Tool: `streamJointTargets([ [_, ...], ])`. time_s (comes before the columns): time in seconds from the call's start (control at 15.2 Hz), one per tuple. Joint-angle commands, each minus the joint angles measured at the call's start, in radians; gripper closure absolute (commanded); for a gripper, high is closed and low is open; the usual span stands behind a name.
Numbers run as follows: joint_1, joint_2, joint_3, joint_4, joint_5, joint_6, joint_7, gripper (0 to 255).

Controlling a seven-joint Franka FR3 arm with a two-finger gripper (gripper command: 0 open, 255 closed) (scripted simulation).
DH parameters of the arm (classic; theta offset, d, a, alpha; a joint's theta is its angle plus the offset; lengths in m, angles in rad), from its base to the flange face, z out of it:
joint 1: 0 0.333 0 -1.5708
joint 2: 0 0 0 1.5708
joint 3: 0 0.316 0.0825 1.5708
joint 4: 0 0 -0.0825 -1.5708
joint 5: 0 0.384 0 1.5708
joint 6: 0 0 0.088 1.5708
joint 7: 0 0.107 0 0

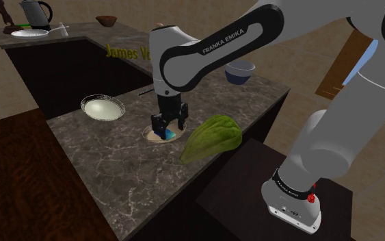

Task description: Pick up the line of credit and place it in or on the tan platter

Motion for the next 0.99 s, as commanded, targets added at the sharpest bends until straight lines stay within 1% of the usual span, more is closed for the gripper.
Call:
streamJointTargets([
  [0.0, 0.0, 0.0, 0.0, 0.0, 0.0, 0.0, 0.0, 0],
  [0.2, 0.0, 0.0, 0.0, 0.0, 0.0, 0.0, 0.0, 0],
  [0.46, -0.007, -0.038, -0.011, 0.093, 0.0, -0.131, -0.004, 0],
  [0.92, -0.007, -0.038, -0.011, 0.093, 0.0, -0.131, -0.004, 0],
])
